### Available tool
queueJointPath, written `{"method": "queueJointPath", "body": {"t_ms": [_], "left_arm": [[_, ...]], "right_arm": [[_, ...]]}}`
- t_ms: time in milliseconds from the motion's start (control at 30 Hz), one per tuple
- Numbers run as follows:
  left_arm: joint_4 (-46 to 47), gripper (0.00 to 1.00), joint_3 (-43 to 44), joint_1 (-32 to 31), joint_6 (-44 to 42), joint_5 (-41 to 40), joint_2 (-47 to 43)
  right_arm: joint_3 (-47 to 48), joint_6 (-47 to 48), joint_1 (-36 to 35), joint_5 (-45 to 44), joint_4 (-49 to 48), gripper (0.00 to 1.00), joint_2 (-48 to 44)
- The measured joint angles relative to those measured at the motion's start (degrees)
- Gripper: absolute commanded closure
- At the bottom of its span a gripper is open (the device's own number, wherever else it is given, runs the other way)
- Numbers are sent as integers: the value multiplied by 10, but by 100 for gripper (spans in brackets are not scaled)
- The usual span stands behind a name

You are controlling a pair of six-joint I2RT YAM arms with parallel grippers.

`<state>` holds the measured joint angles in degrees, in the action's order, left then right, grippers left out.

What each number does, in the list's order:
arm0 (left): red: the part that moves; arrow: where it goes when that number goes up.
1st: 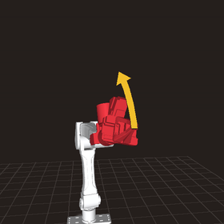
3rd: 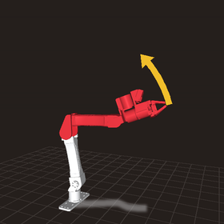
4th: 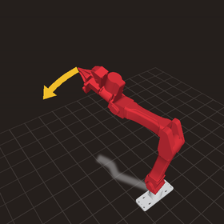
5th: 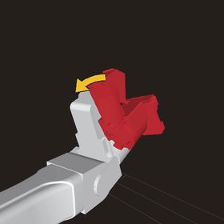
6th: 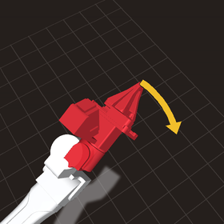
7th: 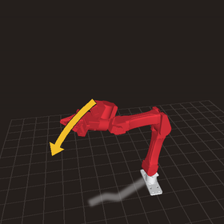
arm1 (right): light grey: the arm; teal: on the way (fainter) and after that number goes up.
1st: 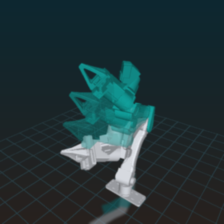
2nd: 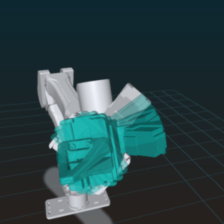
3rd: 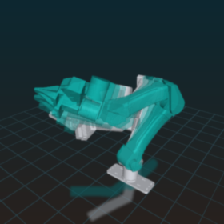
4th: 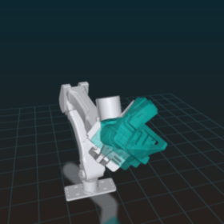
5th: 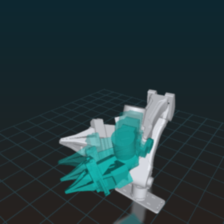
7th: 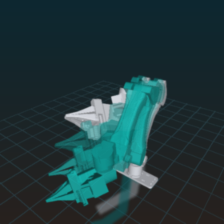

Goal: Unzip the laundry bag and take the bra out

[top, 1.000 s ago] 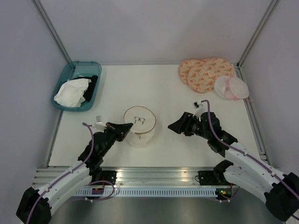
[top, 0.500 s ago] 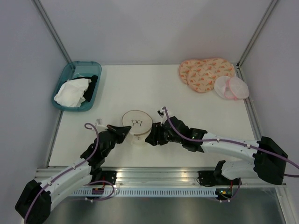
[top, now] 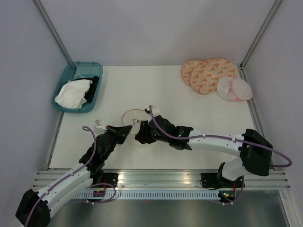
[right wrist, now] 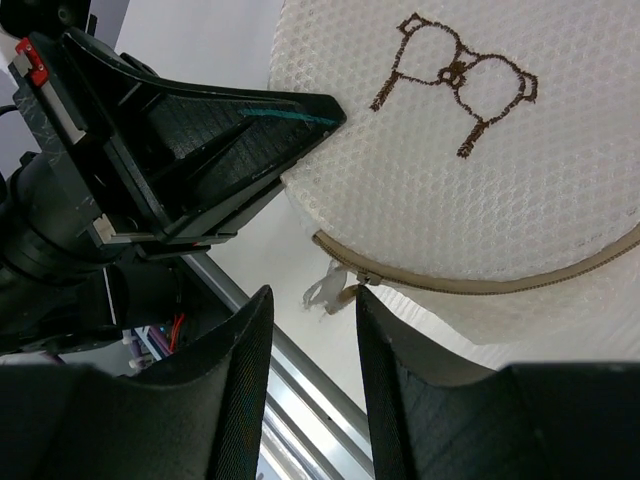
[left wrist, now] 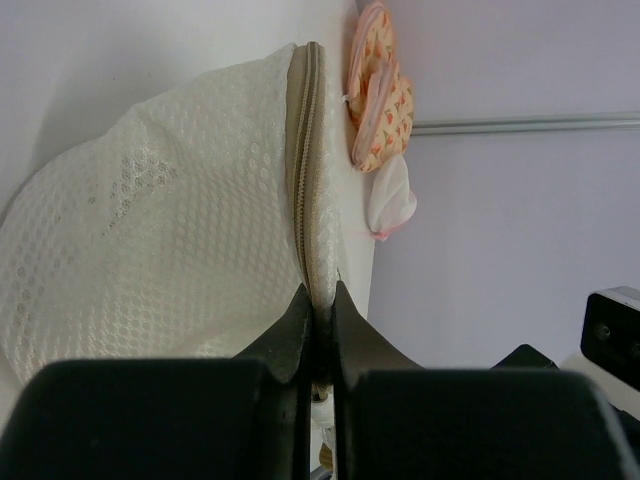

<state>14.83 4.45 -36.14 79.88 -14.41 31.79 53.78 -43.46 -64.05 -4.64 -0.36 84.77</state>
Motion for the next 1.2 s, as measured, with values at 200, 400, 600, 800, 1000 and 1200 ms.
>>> {"method": "queueJointPath", "body": {"t_ms": [200, 400, 600, 800, 1000, 1200], "left_arm": [[-11, 98, 0, 0, 4, 0, -20], [-15, 98, 0, 0, 5, 0, -30], [-15, 98, 0, 0, 5, 10, -25], [-15, 98, 0, 0, 5, 12, -28], [-12, 98, 0, 0, 5, 12, -28], [-11, 98, 0, 0, 5, 14, -33]], "right_arm": [[19, -3, -12, -35, 37, 57, 9], [26, -13, -35, -68, 68, 55, 26], [30, -19, -41, -93, 79, 55, 44], [53, -20, -41, -105, 80, 54, 44], [66, -20, -41, -118, 92, 74, 45], [70, -26, -41, -135, 113, 100, 46]]}}
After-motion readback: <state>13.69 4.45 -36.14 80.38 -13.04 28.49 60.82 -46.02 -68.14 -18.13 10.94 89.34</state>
